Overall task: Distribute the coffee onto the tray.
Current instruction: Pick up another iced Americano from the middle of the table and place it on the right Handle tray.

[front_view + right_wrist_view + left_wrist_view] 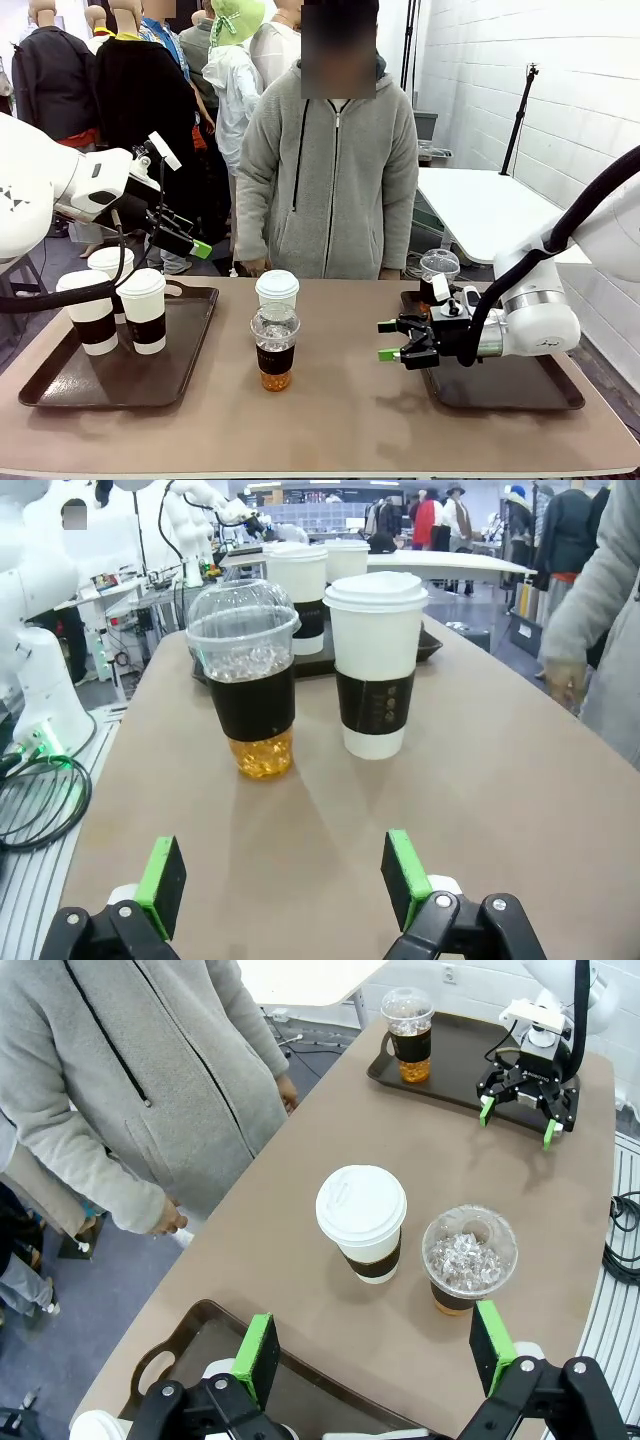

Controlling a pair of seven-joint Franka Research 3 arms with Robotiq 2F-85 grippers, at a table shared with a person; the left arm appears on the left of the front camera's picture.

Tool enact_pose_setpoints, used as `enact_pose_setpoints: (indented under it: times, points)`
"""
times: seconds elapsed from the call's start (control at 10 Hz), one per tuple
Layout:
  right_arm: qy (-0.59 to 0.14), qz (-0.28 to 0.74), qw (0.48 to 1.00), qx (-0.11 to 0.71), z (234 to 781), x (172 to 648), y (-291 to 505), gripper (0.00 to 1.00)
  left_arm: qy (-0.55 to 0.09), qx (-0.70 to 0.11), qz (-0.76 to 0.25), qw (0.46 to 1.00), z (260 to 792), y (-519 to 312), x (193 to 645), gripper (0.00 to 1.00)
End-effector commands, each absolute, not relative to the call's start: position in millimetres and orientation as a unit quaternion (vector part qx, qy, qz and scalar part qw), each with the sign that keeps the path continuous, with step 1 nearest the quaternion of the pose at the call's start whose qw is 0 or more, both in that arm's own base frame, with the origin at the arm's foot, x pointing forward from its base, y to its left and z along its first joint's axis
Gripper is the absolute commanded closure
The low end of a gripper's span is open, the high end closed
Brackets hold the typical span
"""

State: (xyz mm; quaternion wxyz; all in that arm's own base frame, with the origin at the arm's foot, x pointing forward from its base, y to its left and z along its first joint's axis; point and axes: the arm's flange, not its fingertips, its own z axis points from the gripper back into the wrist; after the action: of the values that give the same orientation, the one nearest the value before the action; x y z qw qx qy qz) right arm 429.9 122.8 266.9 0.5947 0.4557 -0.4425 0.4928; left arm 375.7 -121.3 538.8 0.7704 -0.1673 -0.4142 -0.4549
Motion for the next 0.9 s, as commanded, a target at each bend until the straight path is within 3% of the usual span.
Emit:
enact_pose_setpoints:
  times: [0.0, 0.8]
  points:
    - [-0.458, 0.489, 0.587, 0.455, 263, 420, 140, 0.00, -0.413, -0.171, -0.456, 0.770, 537, -120, 377, 0.00]
    - [-0.448, 0.512, 0.571, 0.460, 251, 417, 195, 0.00, -0.413, -0.171, -0.456, 0.770, 537, -120, 377, 0.00]
